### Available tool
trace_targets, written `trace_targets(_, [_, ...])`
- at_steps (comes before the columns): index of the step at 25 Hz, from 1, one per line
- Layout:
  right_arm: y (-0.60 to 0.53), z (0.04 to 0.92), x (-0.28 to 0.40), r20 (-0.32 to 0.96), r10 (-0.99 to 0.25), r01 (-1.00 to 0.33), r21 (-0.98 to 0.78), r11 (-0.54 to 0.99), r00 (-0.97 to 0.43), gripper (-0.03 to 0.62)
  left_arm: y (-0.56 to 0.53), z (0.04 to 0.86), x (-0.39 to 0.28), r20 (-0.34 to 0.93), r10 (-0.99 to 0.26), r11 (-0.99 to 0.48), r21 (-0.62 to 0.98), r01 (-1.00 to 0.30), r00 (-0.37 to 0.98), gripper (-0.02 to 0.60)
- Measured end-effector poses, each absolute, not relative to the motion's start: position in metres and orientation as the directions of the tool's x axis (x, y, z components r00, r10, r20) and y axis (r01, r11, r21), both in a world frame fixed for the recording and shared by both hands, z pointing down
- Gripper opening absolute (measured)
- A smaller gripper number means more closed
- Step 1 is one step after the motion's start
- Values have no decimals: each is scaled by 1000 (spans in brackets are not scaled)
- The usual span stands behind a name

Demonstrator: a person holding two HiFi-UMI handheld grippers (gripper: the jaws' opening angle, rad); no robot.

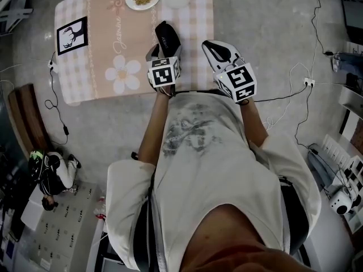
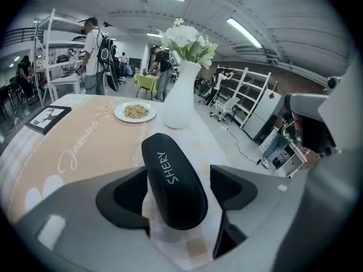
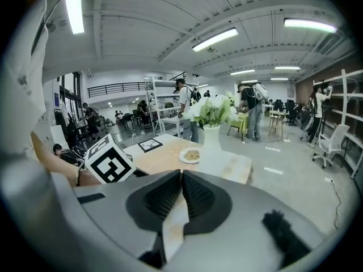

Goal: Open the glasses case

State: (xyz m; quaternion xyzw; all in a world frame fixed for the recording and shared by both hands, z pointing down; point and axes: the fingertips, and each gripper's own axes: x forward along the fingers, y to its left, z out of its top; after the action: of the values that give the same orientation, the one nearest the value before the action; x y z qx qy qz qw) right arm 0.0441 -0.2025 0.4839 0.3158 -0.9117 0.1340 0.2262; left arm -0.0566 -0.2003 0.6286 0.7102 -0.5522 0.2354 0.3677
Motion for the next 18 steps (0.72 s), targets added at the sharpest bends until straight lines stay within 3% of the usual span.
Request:
trace_targets(7, [-203,488,49,509,-500,-628,-109,771,-701,17,-206,652,-53,786,-562,-79,259,-963,258,394])
trace_targets(18, [-208,494,51,522,-494,-629,-112,769,-696,17,-207,671,-52,826,-503,-51,266,-963,255,383])
